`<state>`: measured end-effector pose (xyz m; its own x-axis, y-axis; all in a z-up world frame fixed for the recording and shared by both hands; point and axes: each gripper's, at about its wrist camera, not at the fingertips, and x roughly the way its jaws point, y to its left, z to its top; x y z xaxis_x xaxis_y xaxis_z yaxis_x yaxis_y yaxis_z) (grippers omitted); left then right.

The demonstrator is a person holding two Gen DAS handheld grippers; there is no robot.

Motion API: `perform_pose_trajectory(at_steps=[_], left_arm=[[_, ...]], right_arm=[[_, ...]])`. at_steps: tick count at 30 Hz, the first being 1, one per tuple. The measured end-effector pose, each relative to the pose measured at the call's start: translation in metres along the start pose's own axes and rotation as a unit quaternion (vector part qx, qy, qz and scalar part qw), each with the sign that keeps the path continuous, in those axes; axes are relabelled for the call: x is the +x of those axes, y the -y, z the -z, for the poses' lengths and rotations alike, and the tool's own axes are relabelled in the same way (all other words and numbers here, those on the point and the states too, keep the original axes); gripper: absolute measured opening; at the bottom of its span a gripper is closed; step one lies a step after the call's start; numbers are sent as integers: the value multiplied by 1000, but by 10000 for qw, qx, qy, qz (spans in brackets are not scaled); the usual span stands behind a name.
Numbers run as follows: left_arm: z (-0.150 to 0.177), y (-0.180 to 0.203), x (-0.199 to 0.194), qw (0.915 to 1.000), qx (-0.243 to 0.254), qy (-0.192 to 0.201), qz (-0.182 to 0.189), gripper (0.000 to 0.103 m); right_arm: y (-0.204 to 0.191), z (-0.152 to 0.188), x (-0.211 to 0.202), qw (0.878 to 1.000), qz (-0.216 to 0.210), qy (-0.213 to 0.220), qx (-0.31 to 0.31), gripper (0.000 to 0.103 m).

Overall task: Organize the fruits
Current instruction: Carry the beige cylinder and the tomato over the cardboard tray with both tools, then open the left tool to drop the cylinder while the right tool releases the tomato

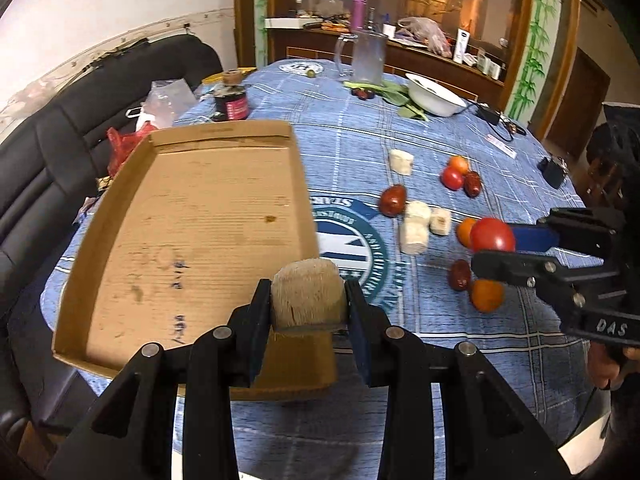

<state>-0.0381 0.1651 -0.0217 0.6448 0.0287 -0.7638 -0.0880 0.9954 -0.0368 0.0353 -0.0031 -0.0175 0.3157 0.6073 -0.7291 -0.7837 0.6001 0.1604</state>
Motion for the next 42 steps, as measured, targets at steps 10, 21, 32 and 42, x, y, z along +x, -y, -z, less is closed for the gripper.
perform_pose_trajectory(at_steps=[10, 21, 32, 42], left_arm=[[1, -43, -4, 9991, -319, 46, -266, 33], [4, -89, -3, 9962, -676, 23, -547, 33], [-1, -109, 10, 9949, -807, -36, -598, 33], [4, -116, 29, 9943, -865, -280, -563, 33]], right_arm=[[-37, -21, 20, 9990, -354, 19, -264, 29], [-75, -41, 59, 9958, -691, -181, -573, 29], [-96, -46, 102, 9925, -779, -524, -777, 29], [-105, -42, 127, 9885, -700, -899, -996, 29]])
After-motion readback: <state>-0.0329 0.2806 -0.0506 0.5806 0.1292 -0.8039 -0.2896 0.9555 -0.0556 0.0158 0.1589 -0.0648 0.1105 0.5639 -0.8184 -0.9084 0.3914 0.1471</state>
